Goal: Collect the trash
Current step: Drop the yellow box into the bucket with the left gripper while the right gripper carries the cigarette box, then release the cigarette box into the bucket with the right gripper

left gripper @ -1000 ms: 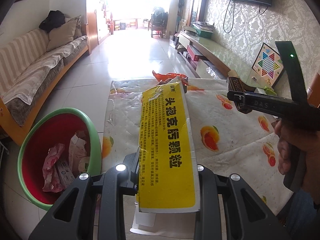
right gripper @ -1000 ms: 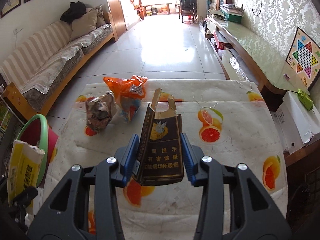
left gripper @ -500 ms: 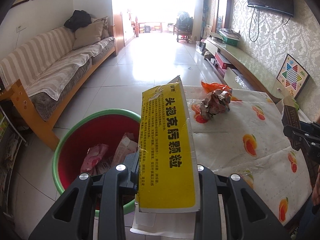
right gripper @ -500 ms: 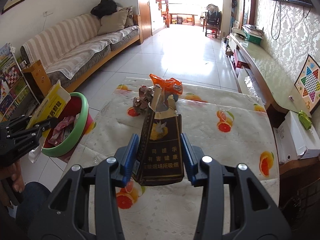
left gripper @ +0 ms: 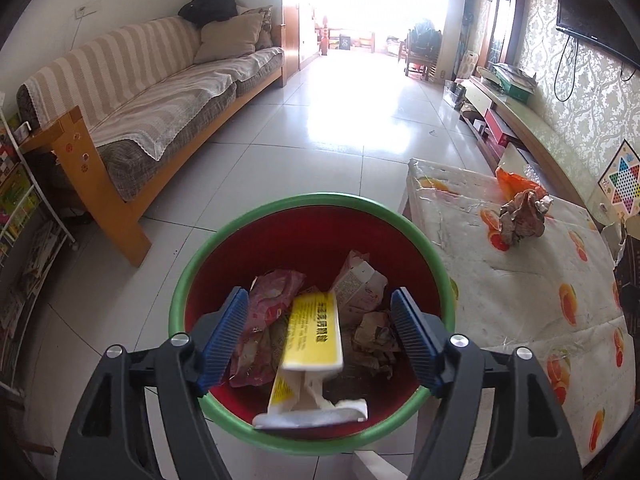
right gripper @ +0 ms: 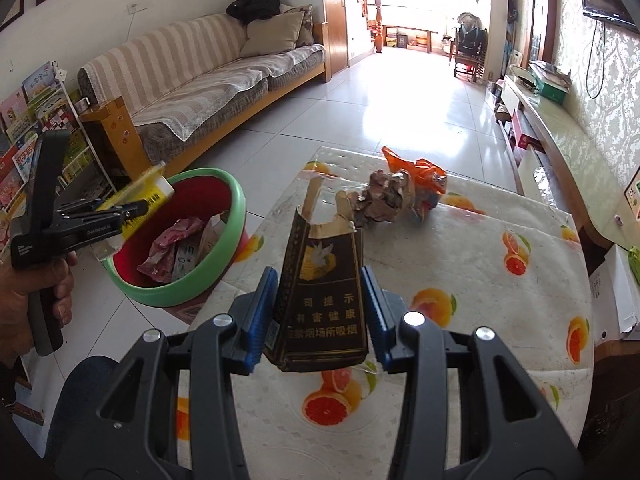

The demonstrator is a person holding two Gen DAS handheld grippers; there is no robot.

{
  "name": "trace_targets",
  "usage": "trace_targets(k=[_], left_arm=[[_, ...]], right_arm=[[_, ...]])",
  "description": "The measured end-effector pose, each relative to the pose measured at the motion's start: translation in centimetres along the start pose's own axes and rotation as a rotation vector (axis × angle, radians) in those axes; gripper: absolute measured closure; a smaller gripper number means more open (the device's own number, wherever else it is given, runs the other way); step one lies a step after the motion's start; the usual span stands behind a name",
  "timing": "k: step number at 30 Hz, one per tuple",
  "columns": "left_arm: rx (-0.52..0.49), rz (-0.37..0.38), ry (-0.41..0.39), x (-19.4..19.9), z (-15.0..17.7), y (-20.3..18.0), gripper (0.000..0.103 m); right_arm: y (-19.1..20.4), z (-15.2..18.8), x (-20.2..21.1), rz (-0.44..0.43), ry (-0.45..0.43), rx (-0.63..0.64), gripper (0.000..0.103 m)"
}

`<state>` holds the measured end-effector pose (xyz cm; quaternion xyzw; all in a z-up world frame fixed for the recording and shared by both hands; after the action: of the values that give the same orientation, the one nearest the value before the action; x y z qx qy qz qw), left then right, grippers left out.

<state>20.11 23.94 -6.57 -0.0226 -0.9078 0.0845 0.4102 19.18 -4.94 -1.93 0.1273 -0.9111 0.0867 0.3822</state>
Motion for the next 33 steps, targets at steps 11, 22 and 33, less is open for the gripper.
trace_targets(k=[11, 22, 33], left_arm=[[0.041, -0.040, -0.045, 2.7, 1.5, 3.1, 0.027], [0.092, -0.056, -0.093, 5.7, 2.6, 6.2, 0.017], [0.114, -0.065, -0.095, 7.1, 4.3, 7.6, 0.008]], right_arm=[[7.8, -3.9, -2.4, -0.102, -0.032, 0.078, 0.062], [15.8, -5.9, -7.3, -0.166, 0.002, 0.177, 0.061], [20.2, -6.5, -13.2, -0.145, 0.108, 0.223, 0.056]])
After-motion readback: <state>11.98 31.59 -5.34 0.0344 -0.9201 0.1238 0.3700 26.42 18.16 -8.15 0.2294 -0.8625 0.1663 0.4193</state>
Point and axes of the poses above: each gripper's, at about its wrist camera, not at the fingertips, and x roughly against the way its jaws point, y to its left, z to its underside, the point moved 2 cm from there along -x, roughly the way its jaws point, and after that the axes turned 11 degrees about z, right-handed, at the moved point
